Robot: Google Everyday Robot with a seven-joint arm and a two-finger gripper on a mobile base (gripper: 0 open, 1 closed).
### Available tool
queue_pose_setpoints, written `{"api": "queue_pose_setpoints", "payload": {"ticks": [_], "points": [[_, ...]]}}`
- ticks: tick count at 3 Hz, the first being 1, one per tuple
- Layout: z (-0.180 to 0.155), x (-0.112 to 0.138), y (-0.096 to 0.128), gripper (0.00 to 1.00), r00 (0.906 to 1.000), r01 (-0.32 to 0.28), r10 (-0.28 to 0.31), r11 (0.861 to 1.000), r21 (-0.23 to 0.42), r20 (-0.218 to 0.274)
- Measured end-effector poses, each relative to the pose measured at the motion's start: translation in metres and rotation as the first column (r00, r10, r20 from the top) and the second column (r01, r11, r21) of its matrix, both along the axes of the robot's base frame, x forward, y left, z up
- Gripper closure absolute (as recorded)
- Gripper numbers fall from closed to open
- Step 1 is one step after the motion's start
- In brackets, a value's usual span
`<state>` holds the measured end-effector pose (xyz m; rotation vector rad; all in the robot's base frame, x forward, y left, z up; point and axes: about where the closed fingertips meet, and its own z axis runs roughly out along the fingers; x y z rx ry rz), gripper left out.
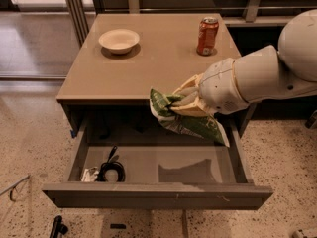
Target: Pick green jalapeno chip bag from top drawer and place on counter
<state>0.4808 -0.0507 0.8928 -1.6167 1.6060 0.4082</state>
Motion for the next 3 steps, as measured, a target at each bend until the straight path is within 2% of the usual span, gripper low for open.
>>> {"api": "queue_pose_setpoints", "payload": {"ticks": [1,2,3], "points": [[0.001,0.006,0.001,1.00,0.9997,-0.004,0.004,1.000,-0.001,0.024],[0.006,0.035,0.006,1.00,0.9965,-0.019,0.020,1.000,-0.009,0.082],[0.008,0.078,0.004,1.00,0.9932,-0.017,0.018,1.000,-0.017,0.115]]}}
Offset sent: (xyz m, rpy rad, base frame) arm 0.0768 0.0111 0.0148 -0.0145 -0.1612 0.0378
